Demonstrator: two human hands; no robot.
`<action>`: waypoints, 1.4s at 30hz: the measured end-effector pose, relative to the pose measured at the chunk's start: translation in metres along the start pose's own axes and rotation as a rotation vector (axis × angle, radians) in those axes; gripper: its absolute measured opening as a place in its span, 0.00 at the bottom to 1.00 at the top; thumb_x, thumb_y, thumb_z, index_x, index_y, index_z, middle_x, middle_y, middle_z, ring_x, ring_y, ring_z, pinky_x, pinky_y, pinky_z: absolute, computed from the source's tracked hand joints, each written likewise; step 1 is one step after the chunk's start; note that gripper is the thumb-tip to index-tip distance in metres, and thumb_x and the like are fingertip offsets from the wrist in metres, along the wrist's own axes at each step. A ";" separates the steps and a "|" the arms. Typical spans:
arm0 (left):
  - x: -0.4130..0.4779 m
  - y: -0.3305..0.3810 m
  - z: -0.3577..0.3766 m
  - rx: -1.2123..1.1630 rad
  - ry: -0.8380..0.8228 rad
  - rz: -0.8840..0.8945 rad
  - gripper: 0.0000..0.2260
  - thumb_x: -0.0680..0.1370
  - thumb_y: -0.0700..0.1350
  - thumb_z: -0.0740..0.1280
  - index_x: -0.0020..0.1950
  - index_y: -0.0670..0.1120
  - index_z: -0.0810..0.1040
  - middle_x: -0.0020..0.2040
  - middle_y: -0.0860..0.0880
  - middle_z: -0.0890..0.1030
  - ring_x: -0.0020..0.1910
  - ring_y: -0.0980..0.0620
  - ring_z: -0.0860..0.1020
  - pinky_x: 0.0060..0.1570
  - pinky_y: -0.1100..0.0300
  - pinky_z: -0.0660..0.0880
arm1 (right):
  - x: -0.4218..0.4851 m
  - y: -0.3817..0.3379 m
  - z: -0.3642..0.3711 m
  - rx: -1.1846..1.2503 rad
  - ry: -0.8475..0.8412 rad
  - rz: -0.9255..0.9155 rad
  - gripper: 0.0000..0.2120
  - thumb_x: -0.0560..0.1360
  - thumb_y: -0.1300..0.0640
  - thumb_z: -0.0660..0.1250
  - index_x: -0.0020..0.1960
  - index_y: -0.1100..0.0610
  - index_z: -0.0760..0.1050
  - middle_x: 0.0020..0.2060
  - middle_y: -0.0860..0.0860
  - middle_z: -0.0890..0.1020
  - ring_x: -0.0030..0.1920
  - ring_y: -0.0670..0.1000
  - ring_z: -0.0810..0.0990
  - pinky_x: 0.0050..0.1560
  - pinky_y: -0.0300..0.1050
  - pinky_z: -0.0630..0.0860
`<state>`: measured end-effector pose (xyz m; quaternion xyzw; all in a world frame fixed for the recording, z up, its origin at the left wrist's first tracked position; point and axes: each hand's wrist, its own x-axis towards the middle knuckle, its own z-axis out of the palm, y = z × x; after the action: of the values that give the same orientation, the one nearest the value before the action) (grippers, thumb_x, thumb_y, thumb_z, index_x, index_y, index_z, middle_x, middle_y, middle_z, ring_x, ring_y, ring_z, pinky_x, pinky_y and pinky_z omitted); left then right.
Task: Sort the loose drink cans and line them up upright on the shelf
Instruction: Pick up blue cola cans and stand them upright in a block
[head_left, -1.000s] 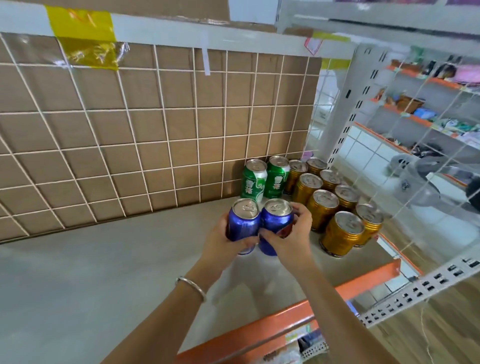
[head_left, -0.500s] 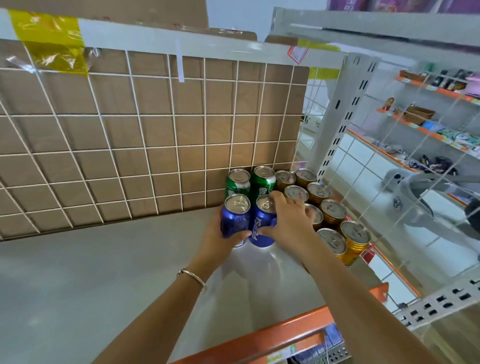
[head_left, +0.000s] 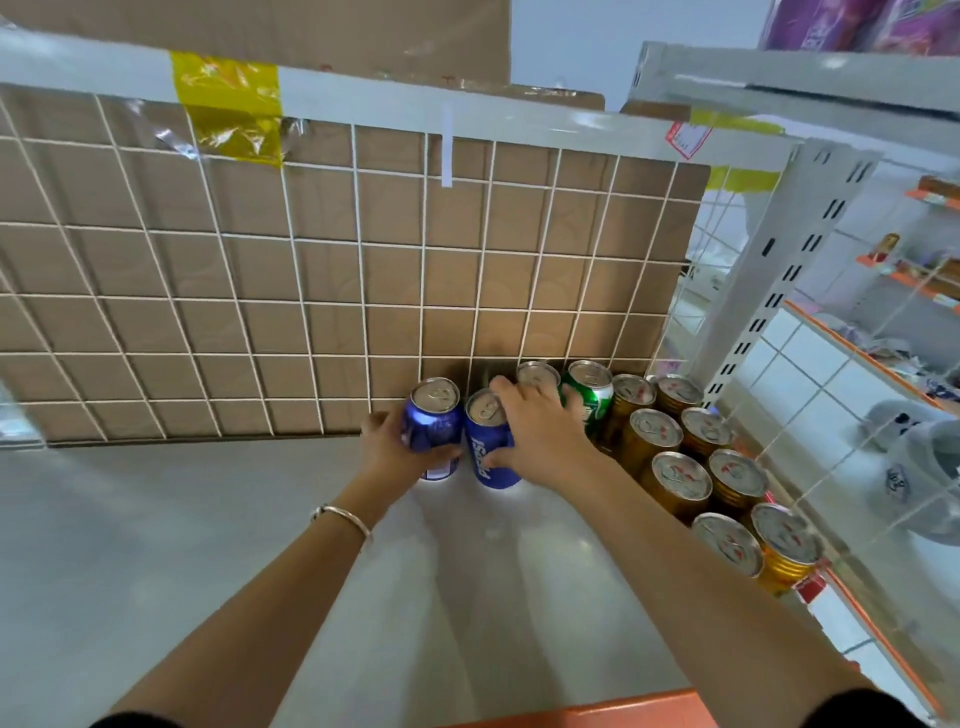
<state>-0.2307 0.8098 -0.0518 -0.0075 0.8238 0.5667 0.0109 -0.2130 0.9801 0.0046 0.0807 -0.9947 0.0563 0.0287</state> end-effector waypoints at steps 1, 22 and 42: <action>0.006 -0.002 -0.006 -0.009 -0.015 0.013 0.33 0.63 0.43 0.80 0.65 0.45 0.72 0.61 0.45 0.73 0.59 0.45 0.74 0.62 0.51 0.72 | 0.008 -0.002 -0.002 -0.058 -0.002 -0.049 0.42 0.68 0.43 0.73 0.74 0.51 0.56 0.70 0.50 0.65 0.71 0.56 0.60 0.71 0.61 0.53; 0.023 -0.011 -0.013 0.123 -0.038 0.024 0.32 0.69 0.42 0.76 0.69 0.46 0.67 0.60 0.45 0.78 0.58 0.43 0.77 0.59 0.53 0.73 | 0.032 -0.036 0.026 -0.246 0.116 0.180 0.36 0.76 0.58 0.62 0.77 0.54 0.45 0.77 0.53 0.48 0.76 0.56 0.48 0.71 0.65 0.41; -0.078 -0.073 -0.047 0.618 -0.315 0.363 0.19 0.81 0.42 0.55 0.73 0.43 0.63 0.74 0.47 0.64 0.74 0.54 0.59 0.70 0.70 0.41 | -0.092 -0.164 0.107 -0.006 0.003 0.253 0.25 0.74 0.57 0.62 0.70 0.58 0.68 0.69 0.54 0.70 0.72 0.49 0.64 0.65 0.57 0.43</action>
<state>-0.1516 0.7401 -0.1017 0.2290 0.9319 0.2787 0.0387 -0.1007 0.8208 -0.0903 -0.0457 -0.9971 0.0566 0.0229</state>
